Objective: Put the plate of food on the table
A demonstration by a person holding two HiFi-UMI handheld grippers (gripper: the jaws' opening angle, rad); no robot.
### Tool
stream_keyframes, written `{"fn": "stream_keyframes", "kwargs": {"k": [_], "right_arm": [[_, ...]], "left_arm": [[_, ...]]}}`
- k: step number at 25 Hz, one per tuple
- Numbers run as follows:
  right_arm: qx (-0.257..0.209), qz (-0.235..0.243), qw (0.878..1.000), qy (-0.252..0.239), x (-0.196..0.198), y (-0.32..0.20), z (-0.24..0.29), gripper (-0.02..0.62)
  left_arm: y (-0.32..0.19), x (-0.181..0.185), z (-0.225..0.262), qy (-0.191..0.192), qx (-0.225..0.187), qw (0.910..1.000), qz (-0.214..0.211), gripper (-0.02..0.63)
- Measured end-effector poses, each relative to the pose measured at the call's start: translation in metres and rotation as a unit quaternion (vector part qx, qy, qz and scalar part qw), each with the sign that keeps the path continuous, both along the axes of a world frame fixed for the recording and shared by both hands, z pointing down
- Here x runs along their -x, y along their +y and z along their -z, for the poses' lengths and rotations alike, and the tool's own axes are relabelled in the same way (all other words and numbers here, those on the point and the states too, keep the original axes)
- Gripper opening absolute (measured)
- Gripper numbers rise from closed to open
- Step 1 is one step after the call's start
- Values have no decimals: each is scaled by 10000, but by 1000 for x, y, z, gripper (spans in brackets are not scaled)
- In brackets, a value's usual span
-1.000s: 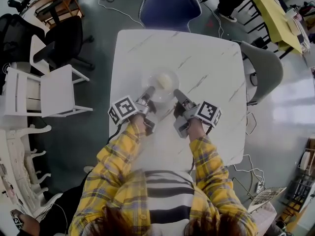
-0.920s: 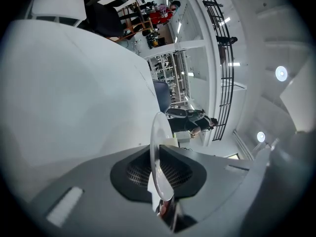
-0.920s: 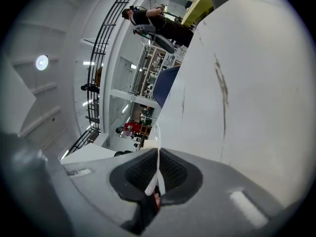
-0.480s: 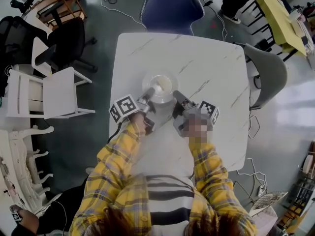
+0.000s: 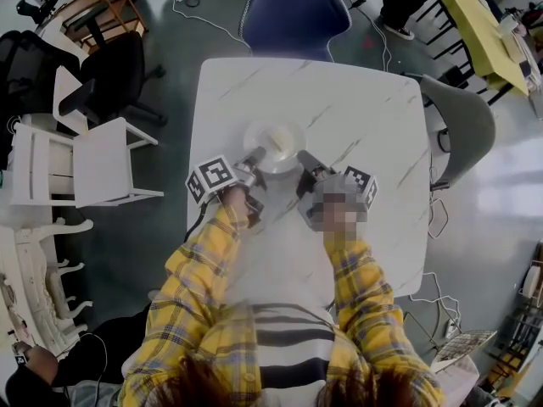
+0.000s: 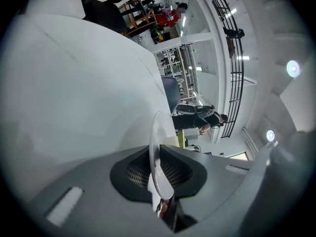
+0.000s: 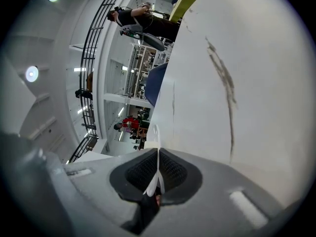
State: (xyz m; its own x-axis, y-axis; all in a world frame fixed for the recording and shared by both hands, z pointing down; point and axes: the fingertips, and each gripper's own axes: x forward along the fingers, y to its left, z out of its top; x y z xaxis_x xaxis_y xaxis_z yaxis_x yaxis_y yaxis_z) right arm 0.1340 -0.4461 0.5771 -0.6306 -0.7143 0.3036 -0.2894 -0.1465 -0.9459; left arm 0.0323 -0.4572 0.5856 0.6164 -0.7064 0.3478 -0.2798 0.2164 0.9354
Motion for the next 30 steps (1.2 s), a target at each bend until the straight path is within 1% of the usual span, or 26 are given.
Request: {"fn": "stream_keyframes", "kwargs": {"k": [3,9,13,18,23,26,30], "right_arm": [[56,-7,10000,8,0,-3,-4,5],[97,-14,9999,-73,-1,-7,-7,5],[80,5,10000,-58,-2,-8,-7,5],[74,54,9999,-88,1,-9,-8,4],[86,34,9999,-111,-1,-11,-10,5],[82,-7,9999,-101,-1,-11,-10,5],[59,-94,9999,-33,-3,-13,-11,5]], "left_arm": [[-3,-1,-4,-89,74,9999,-63,28],[-5,-1,-6,-154,68,9997,-164,38],[-2,-4,-4,-52,78,9995,-308,53],[2,0,-1,93,44,9994,-341,87],[7,1,-1,66,16,9988,-477,84],[11,1,-1,48,83,9987,-500,84],[23,2,-3,129,170,9977,-637,77]]}}
